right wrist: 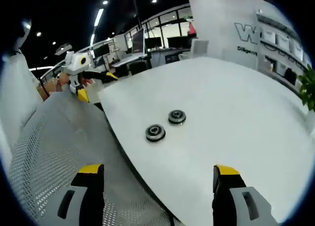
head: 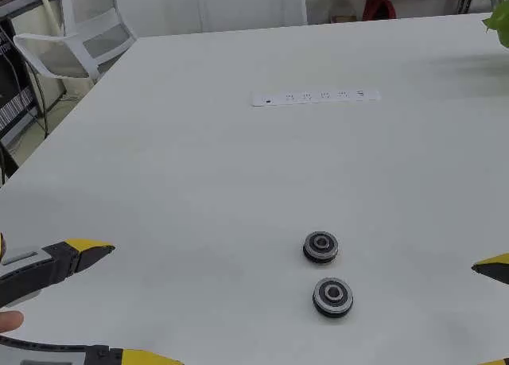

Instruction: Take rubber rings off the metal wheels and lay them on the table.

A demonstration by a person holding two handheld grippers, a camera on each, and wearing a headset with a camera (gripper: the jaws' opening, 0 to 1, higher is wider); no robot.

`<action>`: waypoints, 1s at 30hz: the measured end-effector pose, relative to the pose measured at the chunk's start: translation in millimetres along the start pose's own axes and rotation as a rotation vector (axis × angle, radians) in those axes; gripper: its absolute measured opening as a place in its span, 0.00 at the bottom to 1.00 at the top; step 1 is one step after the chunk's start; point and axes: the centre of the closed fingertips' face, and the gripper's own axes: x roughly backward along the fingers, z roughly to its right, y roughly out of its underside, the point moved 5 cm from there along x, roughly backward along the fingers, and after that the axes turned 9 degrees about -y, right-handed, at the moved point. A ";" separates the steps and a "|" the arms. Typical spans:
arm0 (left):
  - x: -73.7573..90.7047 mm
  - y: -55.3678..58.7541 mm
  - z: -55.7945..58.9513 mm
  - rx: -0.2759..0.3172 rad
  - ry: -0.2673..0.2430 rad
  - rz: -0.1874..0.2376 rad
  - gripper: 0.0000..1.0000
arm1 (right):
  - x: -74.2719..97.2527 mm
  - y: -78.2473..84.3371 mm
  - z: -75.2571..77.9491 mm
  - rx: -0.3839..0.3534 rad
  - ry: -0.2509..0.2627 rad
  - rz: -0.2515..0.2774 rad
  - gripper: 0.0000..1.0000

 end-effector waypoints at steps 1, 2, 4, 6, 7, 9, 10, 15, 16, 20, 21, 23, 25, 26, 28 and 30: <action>-0.2 0.3 -0.4 0.001 0.000 0.000 0.92 | 0.1 0.5 0.1 -0.001 0.002 -0.003 0.85; -0.2 0.4 -0.6 0.001 0.000 0.000 0.92 | 0.2 0.8 0.4 -0.002 0.004 -0.004 0.85; -0.4 0.5 -1.2 0.002 0.000 0.002 0.92 | 0.4 1.0 0.9 -0.001 0.008 -0.005 0.84; -0.6 0.6 -1.7 0.006 0.000 0.003 0.91 | 0.6 0.9 1.1 -0.005 0.009 -0.003 0.84; -0.7 0.9 -1.9 0.006 0.000 0.003 0.91 | 0.7 0.9 1.2 -0.005 0.010 -0.003 0.84; -0.5 1.2 -2.0 0.005 0.000 0.004 0.91 | 0.7 1.0 1.3 -0.005 0.011 -0.003 0.84; -0.4 1.3 -2.0 0.006 0.000 0.004 0.91 | 0.7 1.2 1.4 -0.007 0.011 -0.003 0.84; 0.7 2.4 -2.1 0.013 -0.002 0.004 0.90 | 0.0 1.8 1.7 -0.010 0.011 -0.005 0.83; 1.2 2.6 -2.2 0.012 -0.002 0.003 0.90 | -0.1 1.9 1.8 -0.011 0.010 -0.006 0.83; 2.9 3.6 -3.7 0.015 -0.008 0.004 0.90 | -1.1 2.9 2.7 -0.015 0.009 -0.008 0.83; 3.1 3.7 -4.1 0.017 -0.010 0.005 0.90 | -1.4 3.1 2.9 -0.015 0.009 -0.009 0.83; 3.4 3.8 -4.9 0.020 -0.013 0.007 0.90 | -2.0 3.4 3.3 -0.015 0.008 -0.013 0.82; 3.3 3.6 -5.7 0.025 -0.018 0.010 0.89 | -2.5 3.6 3.0 -0.012 0.007 -0.016 0.82; 3.1 3.3 -5.9 0.027 -0.019 0.013 0.89 | -2.7 3.9 2.7 -0.013 0.005 -0.017 0.82; 2.7 3.0 -5.9 0.028 -0.019 0.016 0.88 | -2.8 4.1 2.3 -0.013 0.003 -0.018 0.81; 1.7 2.4 -5.5 0.031 -0.019 0.023 0.88 | -2.5 4.4 2.5 -0.013 0.002 -0.018 0.81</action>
